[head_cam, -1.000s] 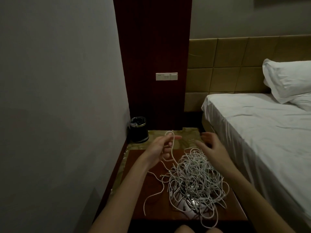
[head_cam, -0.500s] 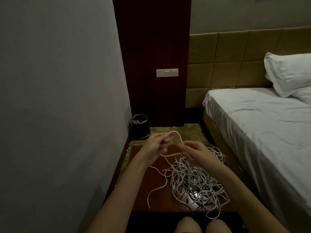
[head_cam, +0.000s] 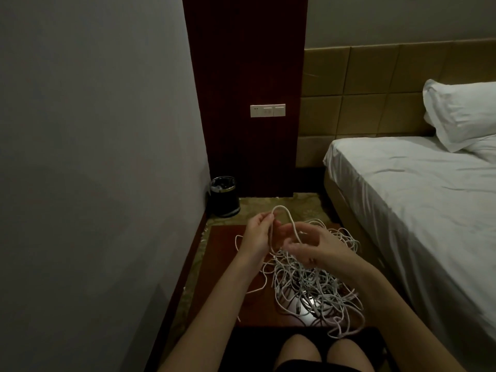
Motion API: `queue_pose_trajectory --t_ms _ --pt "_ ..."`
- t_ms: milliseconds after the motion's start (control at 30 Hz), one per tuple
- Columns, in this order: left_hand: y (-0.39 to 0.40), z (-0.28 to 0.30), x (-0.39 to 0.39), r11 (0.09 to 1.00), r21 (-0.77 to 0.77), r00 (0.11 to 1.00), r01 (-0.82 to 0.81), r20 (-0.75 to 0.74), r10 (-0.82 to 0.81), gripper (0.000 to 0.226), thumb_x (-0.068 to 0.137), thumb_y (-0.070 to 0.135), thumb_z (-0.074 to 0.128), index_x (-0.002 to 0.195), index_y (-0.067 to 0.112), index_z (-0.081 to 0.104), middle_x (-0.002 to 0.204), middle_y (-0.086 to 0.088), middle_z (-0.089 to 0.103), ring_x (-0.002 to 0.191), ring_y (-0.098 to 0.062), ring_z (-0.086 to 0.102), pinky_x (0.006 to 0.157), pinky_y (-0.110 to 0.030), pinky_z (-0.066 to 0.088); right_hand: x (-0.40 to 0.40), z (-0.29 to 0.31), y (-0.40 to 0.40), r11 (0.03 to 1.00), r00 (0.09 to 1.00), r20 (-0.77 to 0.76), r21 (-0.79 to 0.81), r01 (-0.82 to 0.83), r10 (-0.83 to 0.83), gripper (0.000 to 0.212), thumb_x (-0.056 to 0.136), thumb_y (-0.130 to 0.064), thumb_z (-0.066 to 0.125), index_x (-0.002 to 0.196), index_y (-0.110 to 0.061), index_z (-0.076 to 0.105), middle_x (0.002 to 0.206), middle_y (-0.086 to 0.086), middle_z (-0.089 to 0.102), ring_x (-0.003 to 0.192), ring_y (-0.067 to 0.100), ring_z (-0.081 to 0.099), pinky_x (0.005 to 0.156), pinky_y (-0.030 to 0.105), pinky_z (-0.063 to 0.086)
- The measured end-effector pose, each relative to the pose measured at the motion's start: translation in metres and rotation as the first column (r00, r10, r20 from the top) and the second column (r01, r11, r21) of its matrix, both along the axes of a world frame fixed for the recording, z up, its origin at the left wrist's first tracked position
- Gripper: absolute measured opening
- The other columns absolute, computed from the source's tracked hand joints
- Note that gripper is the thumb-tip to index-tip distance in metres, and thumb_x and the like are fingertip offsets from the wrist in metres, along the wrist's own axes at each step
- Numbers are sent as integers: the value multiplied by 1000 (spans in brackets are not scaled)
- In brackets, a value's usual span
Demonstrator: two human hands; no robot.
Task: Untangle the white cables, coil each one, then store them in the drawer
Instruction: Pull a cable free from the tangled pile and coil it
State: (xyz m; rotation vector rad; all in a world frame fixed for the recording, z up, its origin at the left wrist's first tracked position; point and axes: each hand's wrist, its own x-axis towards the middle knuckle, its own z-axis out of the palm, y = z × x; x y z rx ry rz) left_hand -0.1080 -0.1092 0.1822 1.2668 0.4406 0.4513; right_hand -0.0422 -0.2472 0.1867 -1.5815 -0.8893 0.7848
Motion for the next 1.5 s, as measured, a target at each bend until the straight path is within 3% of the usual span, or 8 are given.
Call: queue_pose_trajectory --t_ms 233,467,633,800,967,1133,1300,1500 --pt "3 2 -4 996 -31 996 78 -48 -79 20 100 9 41 85 12 54 76 0 54 65 -10 58 54 -26 49 2 -2 1 984 989 -47 107 143 -139 18 71 -29 73 89 -26 76 79 5 66 55 7 49 53 17 40" --pt "7 -2 -1 994 -112 999 17 -49 -22 21 98 7 43 81 11 53 72 -1 55 54 -7 59 46 -20 46 1 -3 -4 991 992 71 -89 -102 109 45 77 -28 78 119 -29 60 107 -6 71 91 6 68 72 19 53" --pt "7 -2 2 988 -148 998 46 -32 -51 17 99 8 43 87 7 54 75 -5 57 59 -10 60 42 -22 47 -1 -9 10 994 990 102 59 93 -99 28 78 -38 70 98 -20 70 74 2 67 56 16 53 49 20 40" --pt "14 -3 7 985 -169 999 39 -20 -43 17 99 10 41 90 3 53 78 -10 67 59 -14 64 47 -24 49 4 -7 6 991 985 112 -37 -130 133 52 75 -29 80 122 -25 58 111 -4 68 102 6 65 82 25 53" --pt "12 -5 6 961 -252 991 116 92 -95 36 102 6 32 131 -14 40 97 -17 72 82 -21 73 61 -31 59 -2 -8 16 992 986 117 58 116 -122 34 70 -37 75 98 -19 68 84 -5 70 57 6 58 53 19 44" --pt "7 -2 8 949 -292 985 117 157 -73 28 103 4 29 123 -1 49 103 -15 72 92 -22 72 66 -28 58 -6 -14 20 986 976 160 101 135 -150 15 79 -23 76 93 -20 69 89 -8 71 65 -6 61 58 11 45" --pt "4 -2 9 967 -251 987 53 161 -13 33 102 2 30 106 7 62 104 -10 73 100 -21 70 74 -27 57 -10 -18 21 997 968 245 68 39 -55 33 76 -23 80 105 -21 65 96 -14 69 90 0 65 77 14 49" --pt "4 0 4 898 -396 962 191 258 -91 34 100 12 30 113 4 60 108 -15 71 100 -24 70 76 -29 57 -9 -18 31 943 952 117 212 255 -283 12 87 -19 67 77 -15 71 52 -5 55 48 8 47 46 17 37"
